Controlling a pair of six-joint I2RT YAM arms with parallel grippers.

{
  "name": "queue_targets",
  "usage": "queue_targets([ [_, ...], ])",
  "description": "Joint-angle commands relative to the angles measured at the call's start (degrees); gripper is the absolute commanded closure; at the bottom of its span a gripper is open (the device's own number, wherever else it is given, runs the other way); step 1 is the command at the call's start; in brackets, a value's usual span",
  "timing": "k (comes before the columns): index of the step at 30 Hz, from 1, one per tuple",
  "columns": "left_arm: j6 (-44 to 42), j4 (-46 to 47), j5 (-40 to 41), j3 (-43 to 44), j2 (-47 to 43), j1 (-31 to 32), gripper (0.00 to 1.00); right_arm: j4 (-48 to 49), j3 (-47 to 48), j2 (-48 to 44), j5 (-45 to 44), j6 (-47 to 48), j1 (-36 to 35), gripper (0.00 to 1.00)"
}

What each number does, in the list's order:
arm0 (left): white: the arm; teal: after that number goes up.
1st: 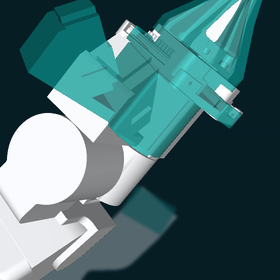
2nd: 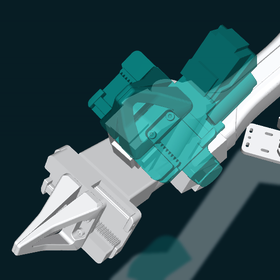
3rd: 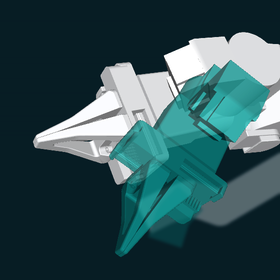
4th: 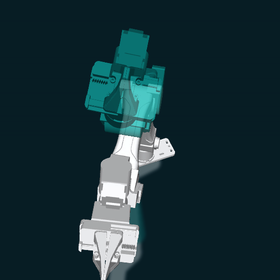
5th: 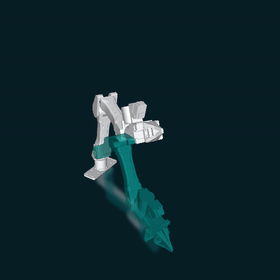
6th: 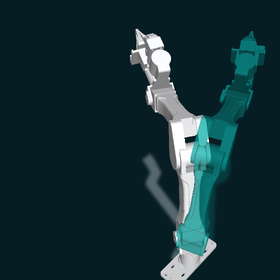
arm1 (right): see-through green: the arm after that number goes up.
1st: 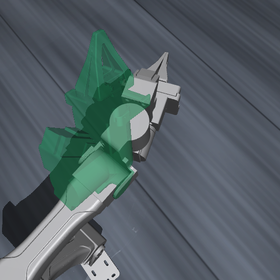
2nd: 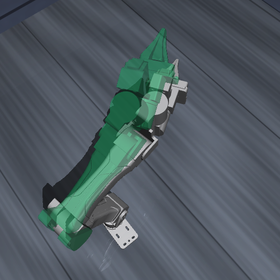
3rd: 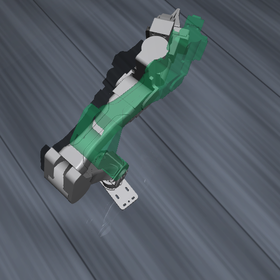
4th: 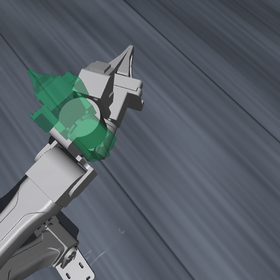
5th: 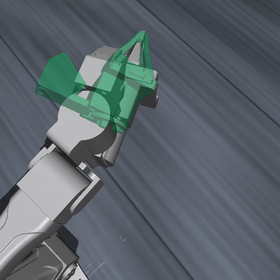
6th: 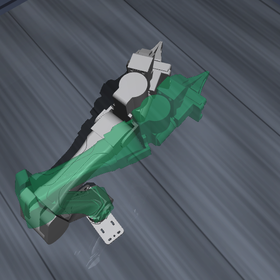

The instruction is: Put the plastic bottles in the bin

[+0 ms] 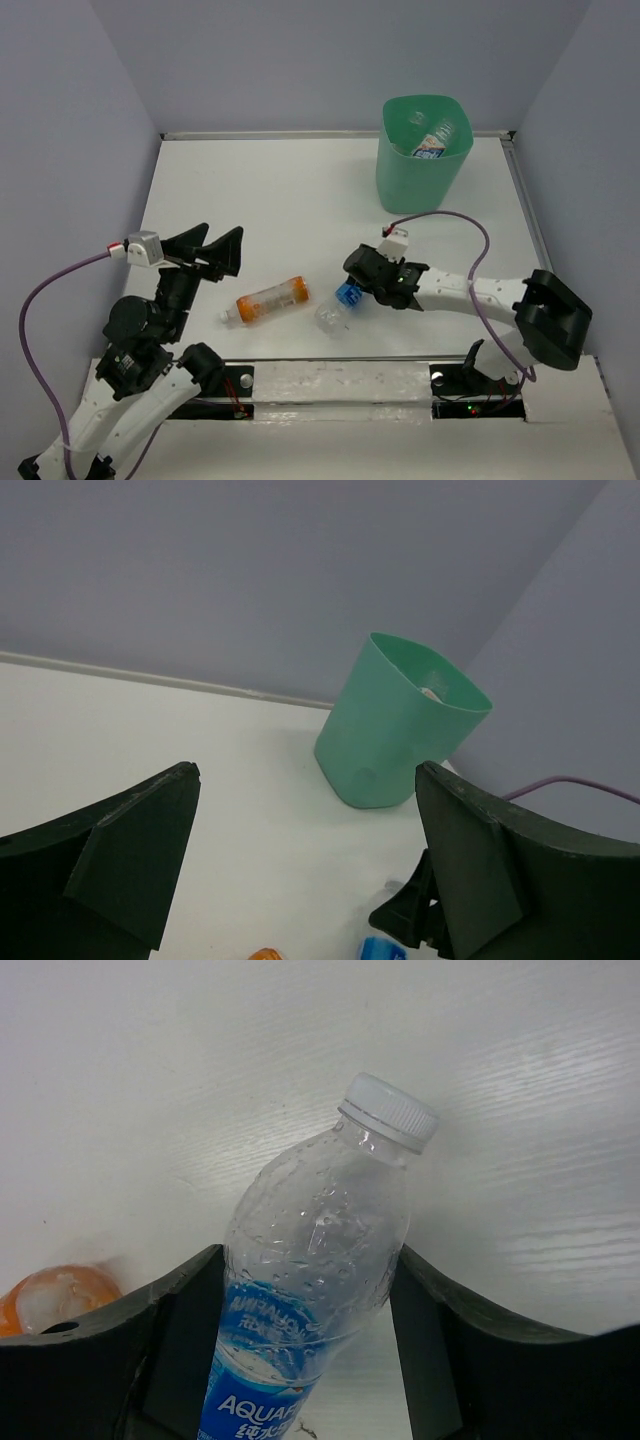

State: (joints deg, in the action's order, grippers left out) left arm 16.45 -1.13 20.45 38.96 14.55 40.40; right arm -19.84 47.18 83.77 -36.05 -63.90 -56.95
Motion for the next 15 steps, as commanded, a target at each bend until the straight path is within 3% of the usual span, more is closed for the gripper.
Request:
queue_targets([
  [1,0.8,2.6,2.9,-0.6,-1.6,-1.1,0.01,-4.2,1.9,-10.3,-9.8,5.8,0.4,0.58],
  [7,1.1,2.7,3.7,-0.8,-2.6,-2.1,0.01,-4.4,7.9,-17.1,-12.5,16.5,0.4,0.59],
  [11,1.3,2.7,2.7,-0.7,-1.8,-2.8,0.01,-0.9,18.4,-17.2,-15.0,31.1,-0.1,0.59],
  [14,1.5,2.8,1.8,-0.6,-1.7,-3.8,0.01,11.6,25.4,-15.3,-19.6,49.9,-0.1,0.59],
  [15,1.6,2.9,1.8,-0.6,-1.9,-4.3,0.01,20.1,27.0,-13.5,-20.7,55.3,0.5,0.59],
])
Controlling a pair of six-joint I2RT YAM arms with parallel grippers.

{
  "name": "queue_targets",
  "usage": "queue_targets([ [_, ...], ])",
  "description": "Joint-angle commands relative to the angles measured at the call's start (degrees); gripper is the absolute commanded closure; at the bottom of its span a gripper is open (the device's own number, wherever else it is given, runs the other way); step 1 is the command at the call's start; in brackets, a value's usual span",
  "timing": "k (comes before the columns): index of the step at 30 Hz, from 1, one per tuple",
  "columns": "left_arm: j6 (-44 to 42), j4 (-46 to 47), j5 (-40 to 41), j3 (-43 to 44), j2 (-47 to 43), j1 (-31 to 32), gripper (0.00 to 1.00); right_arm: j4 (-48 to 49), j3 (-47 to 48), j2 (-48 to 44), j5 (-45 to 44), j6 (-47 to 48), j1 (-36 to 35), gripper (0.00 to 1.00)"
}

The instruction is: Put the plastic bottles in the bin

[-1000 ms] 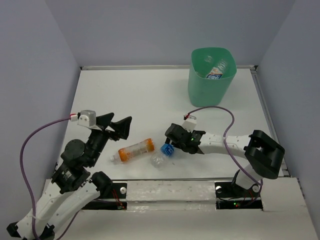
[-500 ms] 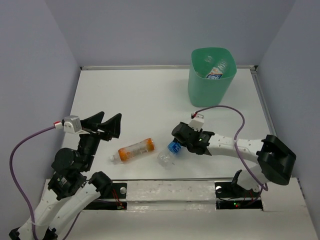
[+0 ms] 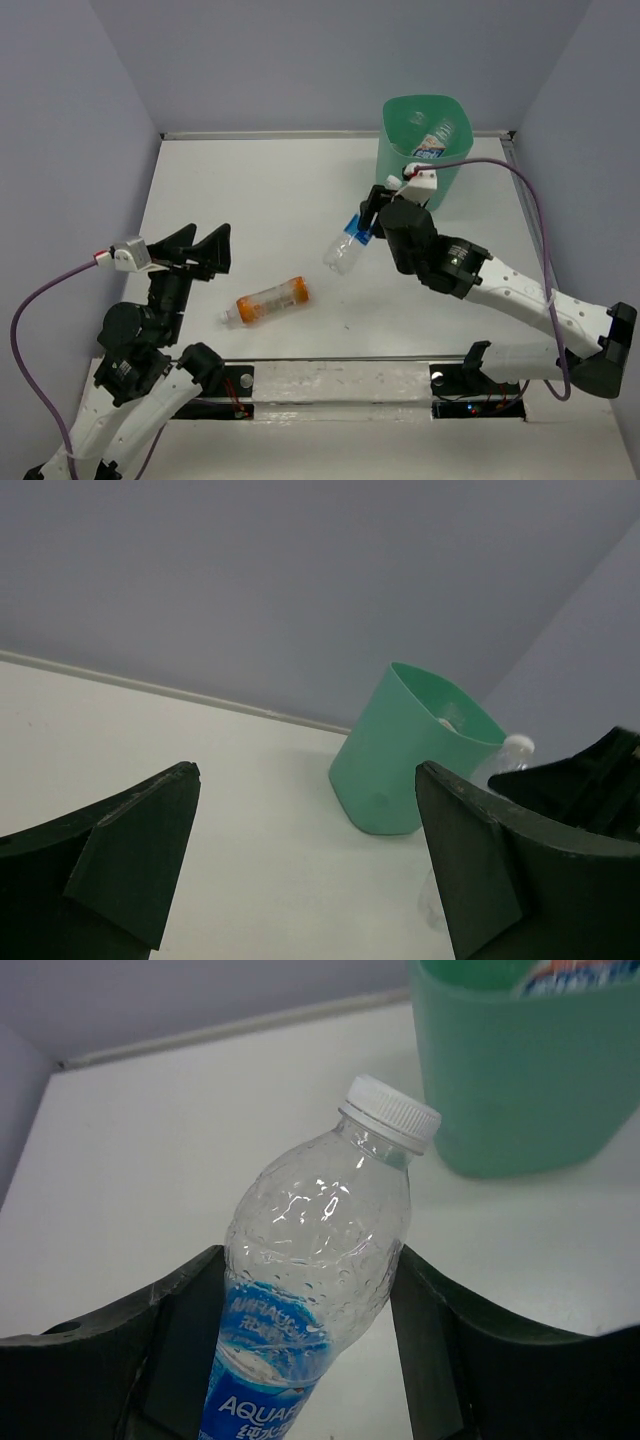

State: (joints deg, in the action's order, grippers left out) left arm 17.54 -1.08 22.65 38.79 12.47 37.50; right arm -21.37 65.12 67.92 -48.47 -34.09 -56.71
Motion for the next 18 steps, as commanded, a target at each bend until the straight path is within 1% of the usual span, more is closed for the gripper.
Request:
queue_targets([
  [1,0.6,2.8,-0.3,-0.6,0.1,-1.5,0.01,26.4,10.6,3.5,-8.6,31.0,1.2,0.59],
  [2,0.6,2.8,-0.2,-0.6,-0.1,-1.7,0.01,30.6,13.2,4.6,-7.8,40.1,4.6,0.59],
  [3,0.7,2.8,0.0,-0.6,-0.4,-1.7,0.01,32.9,15.1,5.8,-6.2,42.4,7.0,0.59],
  [5,0.8,2.8,1.6,-0.6,-1.7,-1.9,0.01,33.9,19.2,9.7,-2.7,44.0,12.0,0.59],
  [6,1.0,2.8,3.0,-0.8,-2.7,-2.1,0.01,34.0,23.0,10.9,-0.6,44.3,16.8,0.59],
  [8,1.4,2.7,4.8,-1.0,-3.8,-2.3,0.01,34.7,26.5,14.9,0.5,46.5,21.1,0.59],
  [9,1.6,2.6,5.7,-1.2,-4.7,-2.4,0.01,34.8,30.0,16.5,1.1,47.2,24.7,0.59],
  [13,3.1,1.5,10.4,-1.3,-5.4,-3.0,0.01,36.3,35.5,24.0,2.0,53.8,29.5,0.59],
  [14,3.8,1.2,12.4,-1.2,-5.4,-3.1,0.01,38.7,36.8,26.3,2.4,56.7,31.4,0.59],
  [18,5.6,-0.8,16.0,-0.7,-4.7,-3.7,0.01,39.9,38.9,31.3,4.7,59.1,34.5,0.59],
])
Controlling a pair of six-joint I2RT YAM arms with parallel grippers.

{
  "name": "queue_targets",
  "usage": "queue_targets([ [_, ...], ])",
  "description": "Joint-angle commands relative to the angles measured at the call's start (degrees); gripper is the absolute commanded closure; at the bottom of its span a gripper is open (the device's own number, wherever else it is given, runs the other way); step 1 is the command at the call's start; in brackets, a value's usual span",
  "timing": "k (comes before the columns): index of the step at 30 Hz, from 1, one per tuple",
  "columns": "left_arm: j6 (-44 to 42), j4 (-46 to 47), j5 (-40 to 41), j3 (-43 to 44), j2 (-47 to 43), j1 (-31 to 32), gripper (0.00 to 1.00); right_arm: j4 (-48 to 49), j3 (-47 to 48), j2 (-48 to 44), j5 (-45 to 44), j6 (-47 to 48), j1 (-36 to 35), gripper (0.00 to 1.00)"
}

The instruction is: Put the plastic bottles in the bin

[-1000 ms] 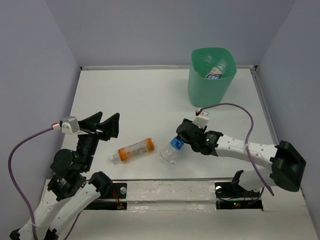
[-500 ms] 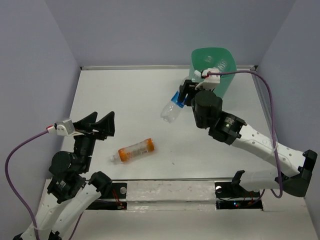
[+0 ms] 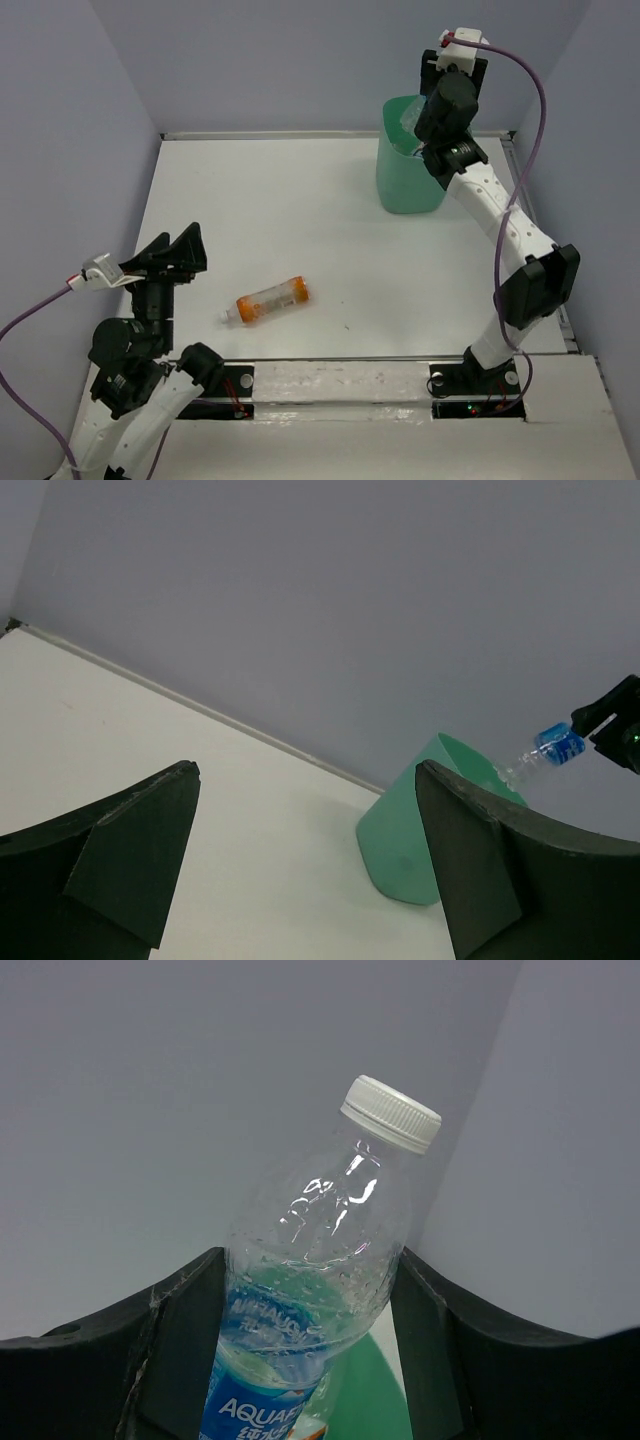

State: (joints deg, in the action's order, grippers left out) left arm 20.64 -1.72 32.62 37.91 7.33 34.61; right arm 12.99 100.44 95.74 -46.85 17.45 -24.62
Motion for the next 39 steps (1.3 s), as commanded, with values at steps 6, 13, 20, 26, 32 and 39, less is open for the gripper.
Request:
queue_targets([
  [6,8.9,-3.7,14.2,0.8,1.2,-2.0,0.01,5.2,-2.4,6.6,5.2,3.8,2.4,0.50],
  [13,9.4,-4.9,14.9,1.4,3.6,-2.4,0.01,-4.9,-1.7,3.6,7.3,-2.0,2.4,0.00],
  [20,9.1,-4.1,14.0,1.4,3.7,-3.7,0.01,-26.4,2.6,-4.8,35.9,-5.9,-4.3,0.06],
  [26,9.2,-5.5,16.7,2.6,4.9,-3.8,0.01,-40.8,0.4,1.3,60.8,-2.0,-20.1,0.07],
  [32,8.6,-4.6,17.7,2.0,3.1,-3.8,0.01,-42.5,-0.3,11.6,64.4,0.7,-28.4,0.05],
  [39,7.9,-3.8,21.5,1.7,-1.5,-4.2,0.01,-44.6,2.6,20.5,68.7,3.2,-33.3,0.02],
])
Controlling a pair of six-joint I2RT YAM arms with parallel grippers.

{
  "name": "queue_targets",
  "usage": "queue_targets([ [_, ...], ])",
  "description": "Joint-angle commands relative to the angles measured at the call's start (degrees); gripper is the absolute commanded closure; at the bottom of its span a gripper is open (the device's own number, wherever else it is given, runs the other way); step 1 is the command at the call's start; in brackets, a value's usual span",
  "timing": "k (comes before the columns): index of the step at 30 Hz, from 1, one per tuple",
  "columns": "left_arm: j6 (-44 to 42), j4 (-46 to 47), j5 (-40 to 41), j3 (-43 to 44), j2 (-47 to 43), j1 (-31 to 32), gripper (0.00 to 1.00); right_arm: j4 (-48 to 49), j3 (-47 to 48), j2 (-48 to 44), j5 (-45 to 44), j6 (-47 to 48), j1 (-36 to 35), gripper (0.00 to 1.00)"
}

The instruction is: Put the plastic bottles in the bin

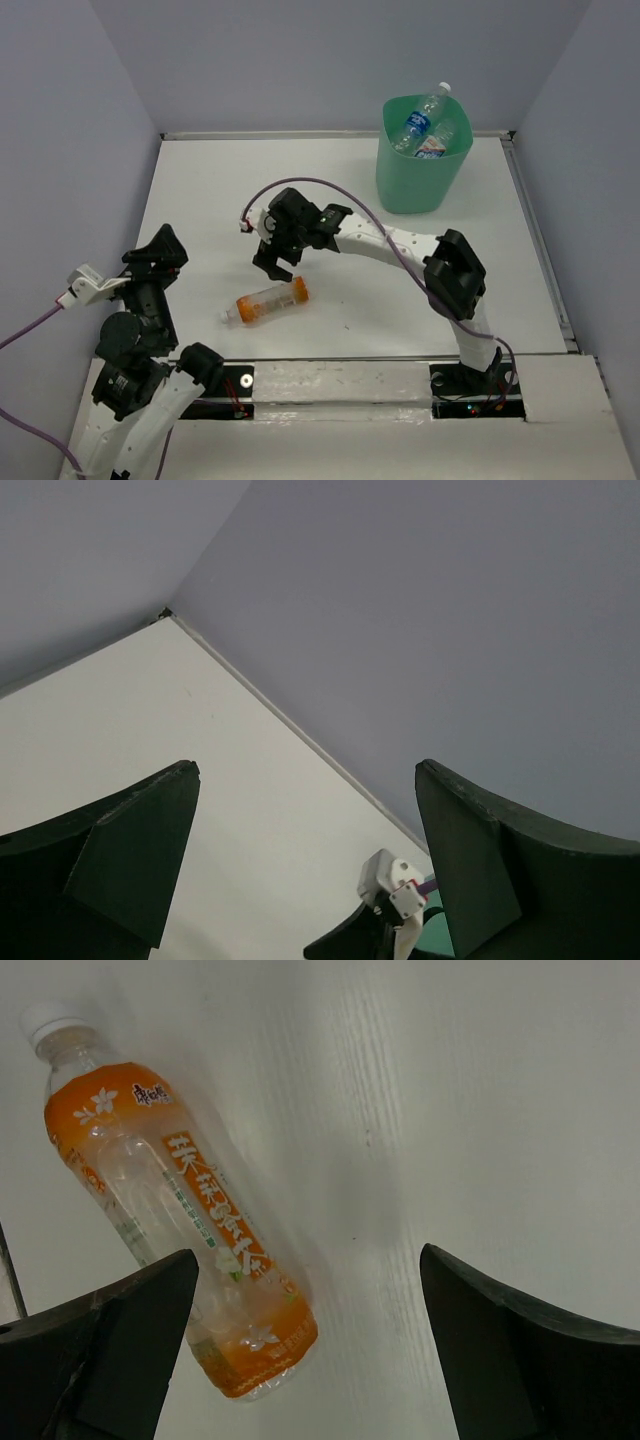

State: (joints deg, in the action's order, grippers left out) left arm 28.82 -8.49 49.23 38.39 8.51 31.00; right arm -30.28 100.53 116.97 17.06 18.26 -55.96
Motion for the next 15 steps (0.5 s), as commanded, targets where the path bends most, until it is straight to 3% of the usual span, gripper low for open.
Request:
queue_targets([
  [1,-0.3,2.9,5.7,1.2,-3.2,-0.6,0.01,-1.6,2.6,0.1,5.1,2.7,-2.5,0.02],
  [15,-0.2,2.2,5.0,1.2,-3.8,-1.3,0.01,-3.6,4.8,10.0,9.8,3.2,-8.5,0.01],
])
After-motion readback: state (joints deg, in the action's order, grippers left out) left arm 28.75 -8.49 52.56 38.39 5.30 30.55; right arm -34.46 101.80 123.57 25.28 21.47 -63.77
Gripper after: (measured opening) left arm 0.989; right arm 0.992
